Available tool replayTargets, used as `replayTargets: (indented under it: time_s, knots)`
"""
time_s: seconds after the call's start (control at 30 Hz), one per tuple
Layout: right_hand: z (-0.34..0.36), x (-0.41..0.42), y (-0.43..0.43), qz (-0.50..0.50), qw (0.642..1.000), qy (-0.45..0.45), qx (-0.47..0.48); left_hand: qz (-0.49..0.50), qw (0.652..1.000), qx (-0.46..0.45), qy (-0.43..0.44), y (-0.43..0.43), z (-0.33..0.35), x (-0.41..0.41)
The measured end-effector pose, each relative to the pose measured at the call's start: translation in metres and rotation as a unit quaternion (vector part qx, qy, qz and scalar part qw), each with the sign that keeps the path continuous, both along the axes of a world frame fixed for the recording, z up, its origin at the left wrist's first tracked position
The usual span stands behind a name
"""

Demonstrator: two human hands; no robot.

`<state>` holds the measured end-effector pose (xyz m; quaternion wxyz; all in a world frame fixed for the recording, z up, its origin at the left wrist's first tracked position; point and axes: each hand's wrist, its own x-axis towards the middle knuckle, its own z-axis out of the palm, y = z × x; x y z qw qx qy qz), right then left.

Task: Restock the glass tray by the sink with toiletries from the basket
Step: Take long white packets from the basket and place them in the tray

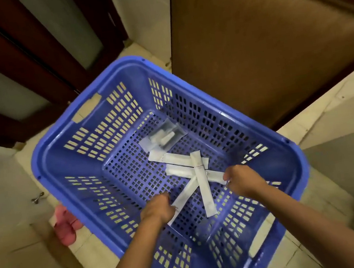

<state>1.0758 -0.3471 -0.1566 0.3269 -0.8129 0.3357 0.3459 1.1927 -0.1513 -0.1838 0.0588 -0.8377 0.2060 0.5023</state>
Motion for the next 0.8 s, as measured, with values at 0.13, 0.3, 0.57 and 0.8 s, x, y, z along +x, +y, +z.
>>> replayTargets:
  time_s: [0.13,0.3,0.57,0.8]
  knots:
    - [-0.064,0.025,0.018,-0.054,0.997,0.046,-0.007,0.009,1.000,0.000,0.015,-0.009,-0.059,0.007]
    - [-0.135,0.043,0.034,-0.195,0.978,0.075,0.011,0.020,0.999,-0.028,-0.036,-0.023,-0.118,0.003]
    - [-0.178,0.043,0.044,-0.280,0.957,0.062,0.049,0.104,0.989,-0.081,-0.066,-0.030,-0.154,-0.015]
    - [-0.172,0.037,0.049,-0.281,0.954,0.046,0.089,0.229,0.967,-0.102,-0.040,-0.030,-0.155,-0.017]
